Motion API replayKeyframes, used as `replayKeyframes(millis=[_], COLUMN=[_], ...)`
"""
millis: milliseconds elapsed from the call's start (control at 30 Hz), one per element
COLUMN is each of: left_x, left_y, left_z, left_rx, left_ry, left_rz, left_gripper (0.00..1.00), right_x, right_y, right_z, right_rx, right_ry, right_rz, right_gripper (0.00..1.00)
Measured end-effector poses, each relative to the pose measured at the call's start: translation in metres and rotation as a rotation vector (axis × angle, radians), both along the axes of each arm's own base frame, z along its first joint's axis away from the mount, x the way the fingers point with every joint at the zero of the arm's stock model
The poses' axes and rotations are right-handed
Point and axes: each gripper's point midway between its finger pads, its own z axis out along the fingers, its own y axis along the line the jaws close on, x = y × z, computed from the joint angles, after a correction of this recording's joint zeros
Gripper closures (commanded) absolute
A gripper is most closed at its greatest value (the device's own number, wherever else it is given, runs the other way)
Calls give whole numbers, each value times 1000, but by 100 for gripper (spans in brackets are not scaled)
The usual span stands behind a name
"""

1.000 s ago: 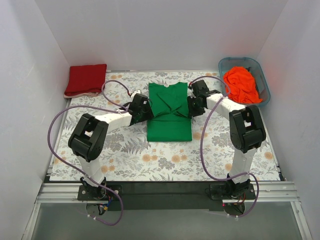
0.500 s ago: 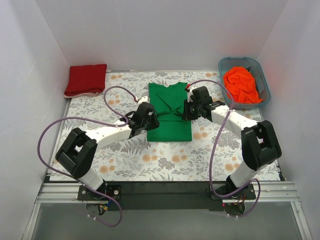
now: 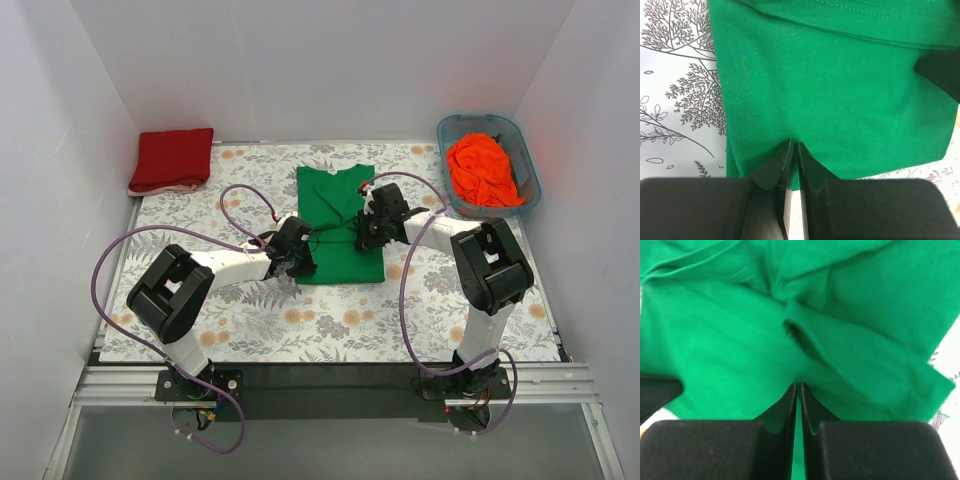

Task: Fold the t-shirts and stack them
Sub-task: Fold the tshirt

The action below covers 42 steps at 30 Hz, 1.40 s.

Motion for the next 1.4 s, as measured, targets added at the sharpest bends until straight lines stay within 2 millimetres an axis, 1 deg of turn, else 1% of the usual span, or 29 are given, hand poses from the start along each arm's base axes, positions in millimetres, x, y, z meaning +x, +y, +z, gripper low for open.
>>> replayKeyframes(millis=[67,133,233,300,400,500,533,600,633,667,700,867,967,1067,1100,1167,1300,1400], left_x=[-1,-2,-3,-4,-6,-8,-8,-10,-10,-11,-12,-18,-18,-17,-17,-19,-23,-29], left_y=[-1,-1,-2,-2,-1,0,0,2,2,3,4,9,8,7,6,6,6,9], left_z=[0,0,0,0,0,0,0,1,1,1,2,8,22,32,32,30,21,14], left_rx=[-3,-6,-10,-12,-15,-13,-14,-10,-9,-8,-6,-9,-30,-49,-51,-51,-43,-29], left_ry=[5,9,15,17,20,24,24,29,30,32,34,37,17,-3,-3,8,37,61], left_rz=[-1,-4,-8,-9,-10,-11,-11,-11,-11,-11,-11,-6,-4,-4,-6,-11,-17,-19], left_gripper=[93,93,93,93,93,91,90,90,90,89,87,84,84,86,87,88,89,90], right_x=[4,12,31,48,79,113,119,124,123,117,109,49,20,-4,-9,-11,-6,-2], right_y=[-1,-1,-4,-6,-6,-8,-8,-10,-10,-9,-7,11,22,29,29,26,22,17], right_z=[-5,-3,4,9,19,36,43,54,57,60,61,59,53,38,32,24,13,6], right_rx=[-16,-32,-71,-99,-106,-87,-74,-52,-46,-40,-33,2,13,6,-1,-17,-48,-83], right_ry=[-1,-27,-90,-130,-182,-238,-253,-273,-280,-283,-280,-241,-224,-190,-177,-165,-169,-175], right_rz=[-3,-3,-16,-32,-62,-82,-80,-69,-60,-45,-28,97,157,205,212,215,212,206], right_gripper=[88,87,86,85,84,82,82,80,80,79,78,78,78,78,78,79,79,79])
